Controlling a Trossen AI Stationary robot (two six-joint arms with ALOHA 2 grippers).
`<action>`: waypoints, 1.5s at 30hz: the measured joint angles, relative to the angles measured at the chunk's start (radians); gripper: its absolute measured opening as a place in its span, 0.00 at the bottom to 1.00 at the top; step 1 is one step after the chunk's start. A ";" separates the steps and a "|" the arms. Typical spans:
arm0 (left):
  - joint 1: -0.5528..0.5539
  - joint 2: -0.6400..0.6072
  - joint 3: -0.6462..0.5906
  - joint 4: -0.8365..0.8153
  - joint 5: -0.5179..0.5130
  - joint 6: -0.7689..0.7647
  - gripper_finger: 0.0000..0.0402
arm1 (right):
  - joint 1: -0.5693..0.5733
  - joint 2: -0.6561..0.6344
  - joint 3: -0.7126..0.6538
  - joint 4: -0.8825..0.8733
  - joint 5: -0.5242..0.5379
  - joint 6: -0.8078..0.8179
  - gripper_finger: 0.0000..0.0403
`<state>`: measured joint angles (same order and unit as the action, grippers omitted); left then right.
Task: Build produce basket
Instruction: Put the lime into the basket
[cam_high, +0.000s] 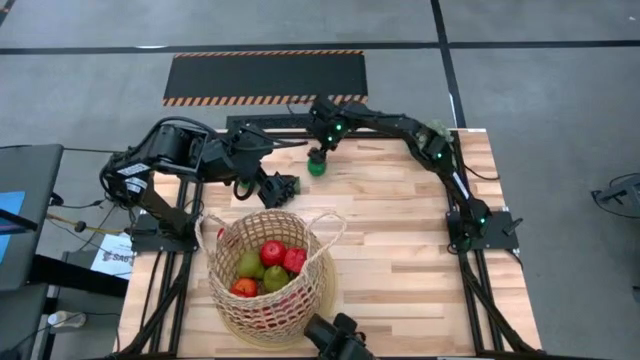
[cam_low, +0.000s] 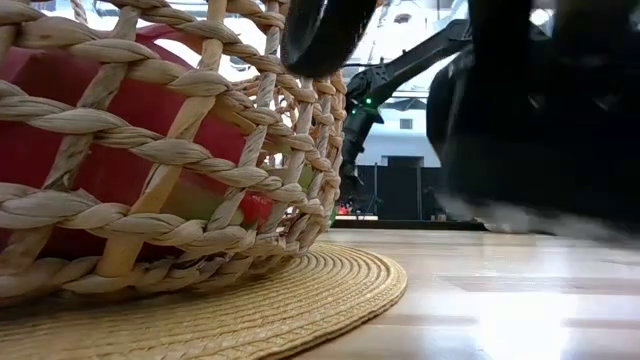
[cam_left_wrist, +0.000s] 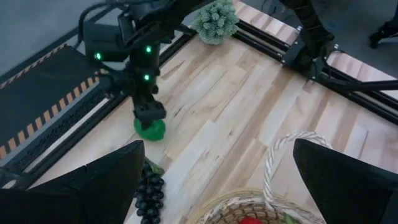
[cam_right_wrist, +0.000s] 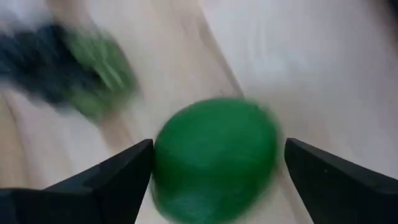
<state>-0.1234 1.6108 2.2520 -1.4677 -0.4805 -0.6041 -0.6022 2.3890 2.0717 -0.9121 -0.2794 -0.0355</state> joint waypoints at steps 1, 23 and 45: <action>0.000 0.000 0.000 0.000 0.000 0.000 0.99 | 0.004 0.001 -0.003 -0.020 -0.011 -0.003 0.94; -0.001 0.000 0.000 0.048 -0.030 0.016 0.99 | 0.051 -0.125 -0.035 -0.230 -0.031 -0.103 0.68; 0.036 0.032 0.004 0.707 0.217 0.383 0.99 | 0.225 -1.040 -0.031 0.045 -0.140 0.038 0.73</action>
<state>-0.0876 1.6426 2.2559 -0.7604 -0.2638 -0.2207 -0.3773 1.3492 2.0411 -0.8671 -0.4194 0.0026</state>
